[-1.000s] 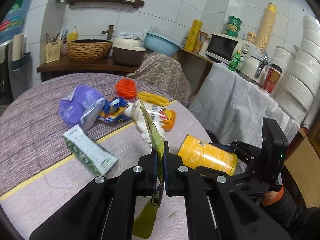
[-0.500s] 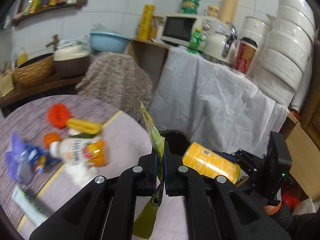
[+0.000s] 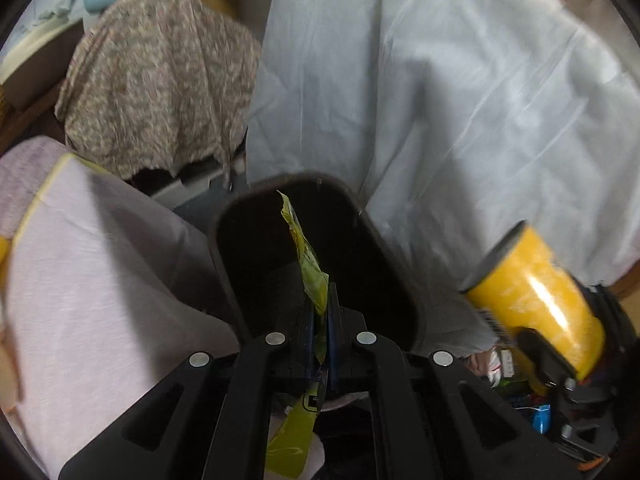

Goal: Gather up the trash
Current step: 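Carry both items to the black bin and release them inside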

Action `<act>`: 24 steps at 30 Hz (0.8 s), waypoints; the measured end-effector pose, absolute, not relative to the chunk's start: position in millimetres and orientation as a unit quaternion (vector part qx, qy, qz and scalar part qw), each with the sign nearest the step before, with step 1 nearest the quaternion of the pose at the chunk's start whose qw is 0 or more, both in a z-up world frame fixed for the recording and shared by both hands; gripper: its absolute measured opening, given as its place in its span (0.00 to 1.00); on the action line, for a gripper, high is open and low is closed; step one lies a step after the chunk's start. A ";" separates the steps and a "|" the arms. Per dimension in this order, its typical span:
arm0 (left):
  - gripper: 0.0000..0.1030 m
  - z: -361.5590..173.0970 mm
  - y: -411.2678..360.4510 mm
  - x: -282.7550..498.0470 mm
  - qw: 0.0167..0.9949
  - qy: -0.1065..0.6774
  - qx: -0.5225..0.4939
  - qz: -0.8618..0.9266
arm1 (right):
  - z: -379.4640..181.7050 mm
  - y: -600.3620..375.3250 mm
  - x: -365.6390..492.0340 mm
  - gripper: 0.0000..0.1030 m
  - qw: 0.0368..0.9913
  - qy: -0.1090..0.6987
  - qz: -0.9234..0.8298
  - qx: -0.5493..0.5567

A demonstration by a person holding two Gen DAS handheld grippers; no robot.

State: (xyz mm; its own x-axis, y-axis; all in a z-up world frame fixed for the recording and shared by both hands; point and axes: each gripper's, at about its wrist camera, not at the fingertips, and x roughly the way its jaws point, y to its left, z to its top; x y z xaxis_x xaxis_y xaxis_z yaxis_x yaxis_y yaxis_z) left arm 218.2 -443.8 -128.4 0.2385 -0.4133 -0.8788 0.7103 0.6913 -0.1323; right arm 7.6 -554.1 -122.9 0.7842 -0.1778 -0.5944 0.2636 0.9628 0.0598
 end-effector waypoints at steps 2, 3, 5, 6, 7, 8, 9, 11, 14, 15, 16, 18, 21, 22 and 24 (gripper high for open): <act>0.06 -149.5 -455.5 225.0 0.758 0.522 0.158 -0.358 | -137.7 -564.4 9.2 0.65 0.937 0.318 -0.123 0.082; 0.06 -161.3 -463.2 228.2 0.750 0.535 0.166 -0.353 | -144.1 -568.4 10.2 0.65 0.934 0.322 -0.124 0.089; 0.06 -176.6 -471.3 234.1 0.740 0.552 0.172 -0.343 | -155.8 -574.8 14.6 0.65 0.930 0.331 -0.122 0.102; 0.06 -182.0 -475.5 236.4 0.736 0.559 0.174 -0.340 | -160.4 -576.6 17.3 0.65 0.928 0.335 -0.122 0.106; 0.07 -186.7 -478.9 239.1 0.731 0.565 0.178 -0.339 | -165.2 -578.0 21.3 0.65 0.926 0.340 -0.122 0.108; 0.08 -190.3 -480.8 241.6 0.727 0.571 0.182 -0.335 | -169.6 -578.6 25.5 0.65 0.925 0.344 -0.119 0.111; 0.11 -191.5 -481.1 241.6 0.728 0.571 0.189 -0.329 | -173.9 -578.3 30.0 0.65 0.923 0.348 -0.117 0.113; 0.24 -187.1 -475.7 240.7 0.735 0.565 0.192 -0.322 | -182.4 -577.2 37.7 0.65 0.921 0.356 -0.109 0.115; 0.56 -167.7 -468.7 240.4 0.753 0.547 0.173 -0.323 | -193.5 -572.8 60.9 0.65 0.917 0.370 -0.093 0.113; 0.59 -161.3 -467.2 239.8 0.759 0.539 0.166 -0.324 | -198.4 -570.5 69.8 0.65 0.915 0.378 -0.088 0.109; 0.59 -151.9 -464.1 240.0 0.767 0.533 0.164 -0.319 | -202.2 -568.3 77.7 0.65 0.913 0.384 -0.085 0.105; 0.60 -134.9 -457.5 240.9 0.781 0.516 0.165 -0.310 | -210.1 -563.3 89.4 0.65 0.909 0.398 -0.077 0.101; 0.67 -102.3 -438.2 232.9 0.808 0.476 0.157 -0.310 | -222.0 -553.9 120.7 0.65 0.897 0.432 -0.059 0.076; 0.69 -91.7 -429.7 227.9 0.816 0.462 0.154 -0.312 | -226.1 -549.3 127.4 0.65 0.893 0.442 -0.054 0.065; 0.71 -75.3 -413.9 219.8 0.825 0.444 0.141 -0.319 | -237.1 -539.9 150.4 0.65 0.881 0.470 -0.035 0.048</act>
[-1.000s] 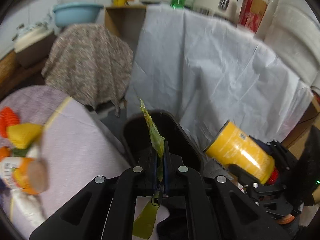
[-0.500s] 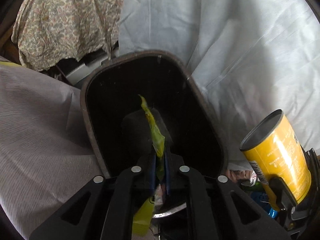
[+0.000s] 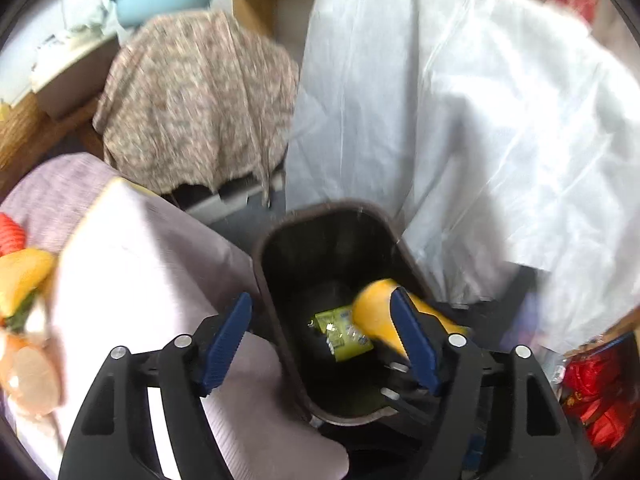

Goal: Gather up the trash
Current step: 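Carry both items to the black bin and release them inside, then move both tools back over the table toward the remaining trash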

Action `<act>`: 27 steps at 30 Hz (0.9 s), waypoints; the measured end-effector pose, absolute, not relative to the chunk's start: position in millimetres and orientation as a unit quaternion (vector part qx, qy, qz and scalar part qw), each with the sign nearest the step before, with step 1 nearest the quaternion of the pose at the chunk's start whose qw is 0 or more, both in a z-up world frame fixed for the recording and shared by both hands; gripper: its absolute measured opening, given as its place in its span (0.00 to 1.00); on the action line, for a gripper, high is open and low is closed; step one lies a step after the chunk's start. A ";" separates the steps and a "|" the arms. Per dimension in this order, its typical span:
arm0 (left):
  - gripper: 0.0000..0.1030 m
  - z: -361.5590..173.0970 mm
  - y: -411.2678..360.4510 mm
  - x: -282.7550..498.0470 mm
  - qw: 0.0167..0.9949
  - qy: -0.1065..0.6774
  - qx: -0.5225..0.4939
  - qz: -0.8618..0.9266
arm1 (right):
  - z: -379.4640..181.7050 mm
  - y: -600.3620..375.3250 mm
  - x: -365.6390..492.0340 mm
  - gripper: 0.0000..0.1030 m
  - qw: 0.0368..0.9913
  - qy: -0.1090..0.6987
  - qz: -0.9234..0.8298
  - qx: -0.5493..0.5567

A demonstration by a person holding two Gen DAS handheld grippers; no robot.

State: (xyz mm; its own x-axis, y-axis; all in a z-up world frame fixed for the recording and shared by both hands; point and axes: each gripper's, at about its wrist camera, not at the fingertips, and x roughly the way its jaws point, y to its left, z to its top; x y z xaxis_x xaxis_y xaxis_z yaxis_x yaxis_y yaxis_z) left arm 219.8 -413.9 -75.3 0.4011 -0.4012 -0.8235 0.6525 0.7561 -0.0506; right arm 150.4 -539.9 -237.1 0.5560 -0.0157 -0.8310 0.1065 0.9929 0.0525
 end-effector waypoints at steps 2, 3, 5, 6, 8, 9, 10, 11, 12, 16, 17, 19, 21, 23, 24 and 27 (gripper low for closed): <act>0.73 -61.4 -395.9 206.8 0.827 0.435 0.127 -0.331 | -250.2 -531.3 170.1 0.65 0.865 0.501 -0.021 0.030; 0.74 -56.8 -387.9 202.3 0.827 0.433 0.120 -0.337 | -260.0 -527.4 184.4 0.65 0.852 0.523 -0.015 0.019; 0.75 -46.7 -367.2 189.1 0.830 0.424 0.107 -0.346 | -276.5 -521.8 199.3 0.65 0.831 0.557 -0.008 0.005; 0.76 -43.1 -359.2 183.4 0.832 0.420 0.105 -0.348 | -287.0 -519.1 206.4 0.65 0.819 0.574 -0.006 -0.003; 0.77 -38.5 -344.3 174.6 0.837 0.413 0.099 -0.346 | -310.3 -516.2 223.7 0.65 0.788 0.616 -0.005 -0.004; 0.78 -37.1 -339.2 174.1 0.839 0.412 0.096 -0.343 | -321.2 -516.1 230.6 0.65 0.774 0.633 -0.009 -0.003; 0.78 -35.4 -331.3 172.9 0.842 0.410 0.091 -0.339 | -329.3 -515.8 236.2 0.65 0.765 0.644 -0.014 -0.006; 0.78 -34.1 -324.4 173.0 0.844 0.410 0.087 -0.334 | -337.2 -515.4 242.0 0.65 0.757 0.653 -0.021 -0.010; 0.78 -32.8 -317.3 172.3 0.847 0.410 0.082 -0.329 | -346.1 -515.7 247.1 0.65 0.747 0.664 -0.029 -0.012; 0.78 -29.7 -291.9 168.6 0.854 0.407 0.060 -0.317 | -369.8 -518.4 260.0 0.65 0.721 0.691 -0.048 0.001; 0.78 -29.4 -286.6 167.2 0.857 0.405 0.059 -0.313 | -374.0 -519.6 262.4 0.65 0.717 0.695 -0.053 0.011; 0.78 -29.6 -276.1 164.8 0.864 0.399 0.061 -0.301 | -378.1 -523.5 267.3 0.66 0.713 0.698 -0.062 0.036; 0.79 -30.5 -266.8 164.4 0.866 0.399 0.056 -0.296 | -376.9 -524.2 268.9 0.68 0.710 0.699 -0.071 0.049; 0.79 -31.9 -256.5 164.2 0.866 0.403 0.044 -0.293 | -369.7 -528.9 266.9 0.68 0.717 0.691 -0.071 0.055; 0.79 -32.7 -252.1 163.7 0.867 0.403 0.039 -0.291 | -363.7 -530.1 263.0 0.68 0.723 0.684 -0.071 0.063; 0.79 -35.4 -239.2 160.3 0.871 0.400 0.035 -0.282 | -338.4 -530.8 249.4 0.68 0.753 0.650 -0.069 0.073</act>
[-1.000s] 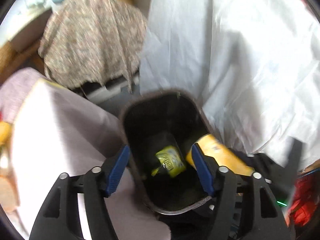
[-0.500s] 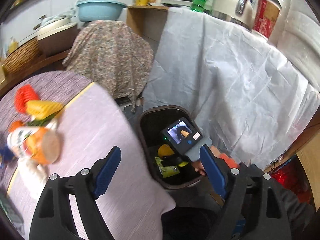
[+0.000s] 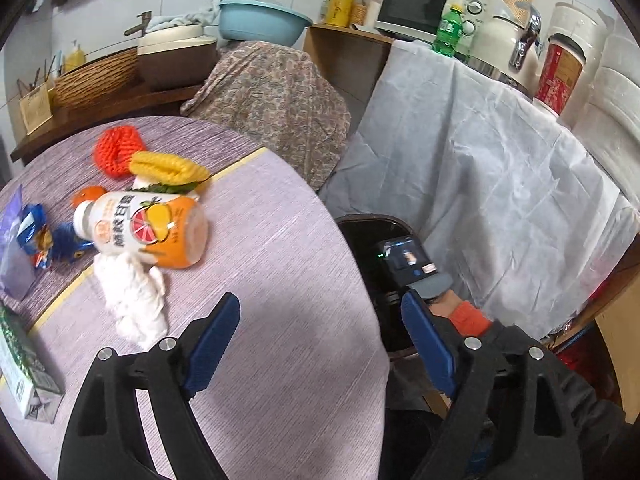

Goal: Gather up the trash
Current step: 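Move both tools back over the table toward the remaining trash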

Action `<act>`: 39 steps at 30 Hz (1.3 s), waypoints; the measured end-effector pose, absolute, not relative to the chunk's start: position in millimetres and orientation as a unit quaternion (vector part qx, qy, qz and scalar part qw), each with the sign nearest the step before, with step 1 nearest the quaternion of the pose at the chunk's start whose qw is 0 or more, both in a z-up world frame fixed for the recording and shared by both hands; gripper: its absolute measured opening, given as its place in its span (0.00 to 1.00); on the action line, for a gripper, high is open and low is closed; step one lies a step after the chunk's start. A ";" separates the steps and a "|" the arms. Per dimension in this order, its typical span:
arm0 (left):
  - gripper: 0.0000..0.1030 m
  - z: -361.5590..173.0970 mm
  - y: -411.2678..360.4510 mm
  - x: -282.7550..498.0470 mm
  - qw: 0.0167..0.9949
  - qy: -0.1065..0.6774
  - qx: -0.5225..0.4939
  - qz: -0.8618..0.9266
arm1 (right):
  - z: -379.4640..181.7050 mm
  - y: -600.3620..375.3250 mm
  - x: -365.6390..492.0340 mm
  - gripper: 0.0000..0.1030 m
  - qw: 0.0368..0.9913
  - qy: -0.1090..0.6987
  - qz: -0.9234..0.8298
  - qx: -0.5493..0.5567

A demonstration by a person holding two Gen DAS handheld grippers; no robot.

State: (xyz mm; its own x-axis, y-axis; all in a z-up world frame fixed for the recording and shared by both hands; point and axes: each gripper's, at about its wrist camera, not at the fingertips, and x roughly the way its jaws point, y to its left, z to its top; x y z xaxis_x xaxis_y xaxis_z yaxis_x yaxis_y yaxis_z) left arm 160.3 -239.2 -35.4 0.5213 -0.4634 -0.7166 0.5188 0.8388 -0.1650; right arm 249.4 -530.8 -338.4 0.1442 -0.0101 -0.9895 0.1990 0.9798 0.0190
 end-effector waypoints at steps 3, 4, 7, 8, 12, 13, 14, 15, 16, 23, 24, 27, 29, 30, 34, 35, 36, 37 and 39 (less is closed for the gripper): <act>0.80 -35.5 -220.7 154.2 0.877 0.394 0.030 -0.272 | -296.2 -520.5 223.4 0.68 0.797 0.594 -0.083 0.066; 0.80 -34.7 -212.0 150.9 0.883 0.388 0.027 -0.264 | -283.6 -514.9 214.4 0.68 0.812 0.575 -0.083 0.065; 0.82 -32.1 -183.9 142.0 0.897 0.373 0.017 -0.237 | -239.1 -499.9 180.7 0.68 0.851 0.515 -0.085 0.057; 0.83 -31.3 -174.2 138.9 0.901 0.369 0.015 -0.228 | -224.3 -493.5 168.8 0.70 0.863 0.494 -0.084 0.057; 0.83 -29.7 -128.0 126.6 0.914 0.359 0.001 -0.190 | -175.9 -465.0 129.7 0.76 0.900 0.427 -0.062 0.068; 0.84 -29.6 -110.9 122.4 0.918 0.356 -0.007 -0.175 | -162.1 -452.2 120.0 0.76 0.909 0.409 -0.048 0.070; 0.84 -29.5 -99.8 120.3 0.920 0.355 -0.012 -0.165 | -152.9 -442.7 113.2 0.76 0.914 0.397 -0.037 0.069; 0.84 -29.6 -87.0 117.9 0.923 0.353 -0.018 -0.153 | -140.9 -428.8 106.1 0.77 0.922 0.381 -0.022 0.068; 0.85 -30.3 -71.8 114.9 0.926 0.352 -0.023 -0.137 | -130.0 -419.1 101.8 0.79 0.926 0.370 -0.009 0.068; 0.85 -40.7 5.6 106.7 0.928 0.362 -0.067 -0.059 | -86.0 -318.8 91.3 0.81 0.940 0.324 0.104 0.009; 0.85 -41.8 11.4 106.3 0.927 0.365 -0.073 -0.055 | -83.5 -304.6 94.6 0.81 0.941 0.319 0.116 -0.009; 0.85 -43.6 25.3 105.9 0.924 0.369 -0.083 -0.049 | -72.9 -272.9 106.4 0.81 0.939 0.312 0.130 -0.066; 0.85 -43.1 29.7 108.8 0.923 0.372 -0.082 -0.050 | -68.1 -258.5 115.9 0.80 0.936 0.306 0.142 -0.103; 0.85 -43.1 31.9 109.0 0.923 0.371 -0.083 -0.049 | -64.0 -252.6 124.9 0.80 0.934 0.304 0.144 -0.123; 0.85 -42.7 37.0 119.6 0.920 0.377 -0.091 -0.054 | -52.9 -251.0 162.0 0.70 0.923 0.322 0.152 -0.148; 0.85 -43.5 37.9 123.5 0.918 0.381 -0.094 -0.058 | -50.1 -250.6 171.5 0.69 0.920 0.326 0.153 -0.153; 0.85 -44.2 38.2 128.0 0.915 0.387 -0.095 -0.062 | -47.9 -248.1 179.9 0.69 0.916 0.331 0.156 -0.163; 0.85 -44.9 38.7 131.6 0.913 0.392 -0.096 -0.063 | -48.6 -246.3 187.6 0.68 0.912 0.336 0.163 -0.172; 0.85 -44.3 40.3 139.9 0.910 0.397 -0.103 -0.066 | -49.0 -238.2 204.5 0.64 0.899 0.350 0.178 -0.193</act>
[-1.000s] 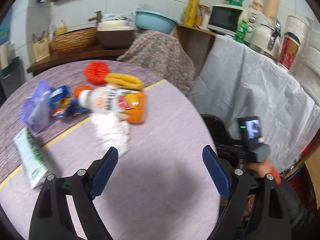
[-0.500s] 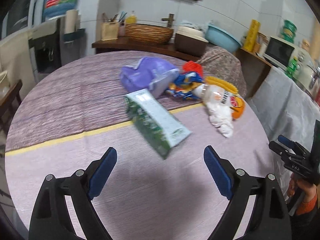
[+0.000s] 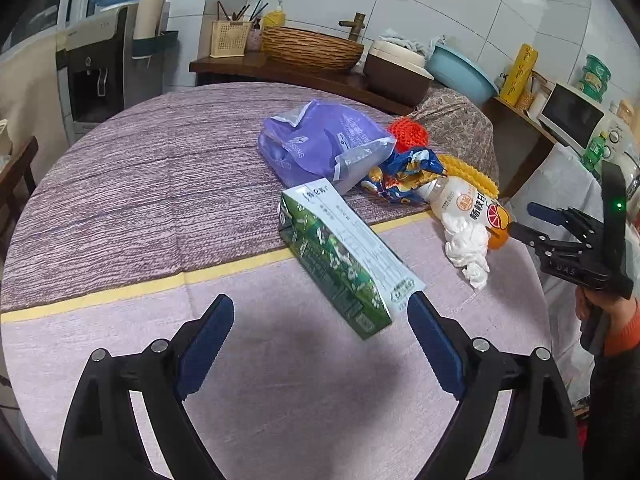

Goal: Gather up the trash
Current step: 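Move both tools back over the table toward the remaining trash, then grasp the orange-capped juice bottle with the right gripper while the left grasps the green carton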

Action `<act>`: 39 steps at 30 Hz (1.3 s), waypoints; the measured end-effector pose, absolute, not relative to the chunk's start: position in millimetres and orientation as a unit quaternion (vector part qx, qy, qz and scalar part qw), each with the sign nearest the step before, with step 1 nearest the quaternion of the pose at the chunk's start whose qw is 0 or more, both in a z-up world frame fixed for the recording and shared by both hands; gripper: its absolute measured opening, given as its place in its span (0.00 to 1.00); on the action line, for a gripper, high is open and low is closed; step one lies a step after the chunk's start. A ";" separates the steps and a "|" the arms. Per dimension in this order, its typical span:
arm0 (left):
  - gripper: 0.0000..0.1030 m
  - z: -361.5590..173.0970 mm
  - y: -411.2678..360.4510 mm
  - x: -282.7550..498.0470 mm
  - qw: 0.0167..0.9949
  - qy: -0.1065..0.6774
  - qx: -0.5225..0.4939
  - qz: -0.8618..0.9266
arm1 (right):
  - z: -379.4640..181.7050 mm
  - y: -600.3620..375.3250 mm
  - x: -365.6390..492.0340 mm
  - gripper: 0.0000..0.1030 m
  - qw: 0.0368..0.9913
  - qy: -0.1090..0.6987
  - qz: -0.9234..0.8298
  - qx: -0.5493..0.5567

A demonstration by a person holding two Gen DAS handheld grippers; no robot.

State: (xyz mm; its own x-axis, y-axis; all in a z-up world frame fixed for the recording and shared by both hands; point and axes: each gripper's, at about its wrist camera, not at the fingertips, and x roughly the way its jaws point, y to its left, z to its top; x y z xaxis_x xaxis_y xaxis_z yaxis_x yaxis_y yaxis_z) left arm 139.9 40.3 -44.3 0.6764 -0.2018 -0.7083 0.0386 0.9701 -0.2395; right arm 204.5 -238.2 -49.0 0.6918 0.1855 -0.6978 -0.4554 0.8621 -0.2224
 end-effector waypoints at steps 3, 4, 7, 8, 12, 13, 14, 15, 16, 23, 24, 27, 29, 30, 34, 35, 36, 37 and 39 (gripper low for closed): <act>0.85 -42.2 40.9 148.3 0.907 0.400 -0.111 -0.069 | -55.6 -229.2 227.4 0.56 0.877 0.381 0.194 -0.222; 0.85 -41.0 40.4 150.5 0.907 0.400 -0.111 -0.068 | -58.5 -226.6 234.1 0.55 0.868 0.393 0.200 -0.228; 0.85 -39.8 36.8 154.9 0.909 0.399 -0.099 -0.066 | -63.9 -216.0 246.7 0.57 0.849 0.405 0.215 -0.263; 0.85 -40.6 36.0 155.9 0.908 0.401 -0.099 -0.065 | -63.7 -213.0 249.9 0.57 0.845 0.407 0.219 -0.269; 0.85 -45.0 34.4 162.1 0.904 0.411 -0.101 -0.061 | -66.7 -198.4 263.8 0.62 0.825 0.426 0.223 -0.297; 0.85 -45.7 34.3 162.8 0.903 0.412 -0.101 -0.061 | -69.8 -195.4 265.3 0.65 0.819 0.430 0.225 -0.305; 0.85 -45.8 33.9 163.0 0.903 0.413 -0.101 -0.061 | -71.6 -191.8 266.5 0.65 0.816 0.431 0.226 -0.312; 0.85 -46.0 33.7 163.6 0.903 0.413 -0.102 -0.061 | -74.2 -188.6 267.7 0.65 0.815 0.428 0.225 -0.319; 0.85 -46.2 33.1 164.4 0.902 0.414 -0.103 -0.060 | -75.9 -185.8 270.0 0.65 0.814 0.427 0.226 -0.323; 0.85 -53.3 31.2 176.5 0.891 0.434 -0.117 -0.059 | -83.4 -174.7 283.7 0.65 0.825 0.427 0.213 -0.304; 0.85 -53.6 31.8 178.8 0.889 0.437 -0.122 -0.060 | -83.5 -174.7 283.8 0.65 0.826 0.428 0.211 -0.300; 0.85 -53.8 30.0 187.3 0.884 0.447 -0.125 -0.059 | -80.9 -176.7 275.8 0.63 0.830 0.423 0.213 -0.295; 0.85 -55.7 27.7 194.7 0.880 0.457 -0.115 -0.057 | -74.4 -183.1 273.4 0.61 0.839 0.422 0.216 -0.268; 0.85 -57.1 26.5 198.0 0.878 0.463 -0.112 -0.057 | -70.4 -188.0 270.1 0.61 0.845 0.422 0.216 -0.248; 0.85 -63.0 22.4 209.7 0.867 0.480 -0.114 -0.064 | -63.6 -201.4 251.3 0.61 0.855 0.413 0.238 -0.203; 0.85 -63.4 20.4 211.6 0.866 0.482 -0.112 -0.064 | -63.7 -204.8 246.9 0.61 0.856 0.413 0.242 -0.194; 0.85 -63.8 18.4 213.2 0.866 0.484 -0.109 -0.064 | -63.7 -209.1 241.8 0.61 0.858 0.413 0.244 -0.184; 0.84 -63.5 16.8 214.2 0.865 0.486 -0.106 -0.065 | -63.3 -212.6 237.4 0.61 0.860 0.412 0.244 -0.176; 0.80 -63.7 11.9 215.6 0.864 0.489 -0.098 -0.073 | -59.6 -222.8 226.1 0.61 0.866 0.406 0.252 -0.150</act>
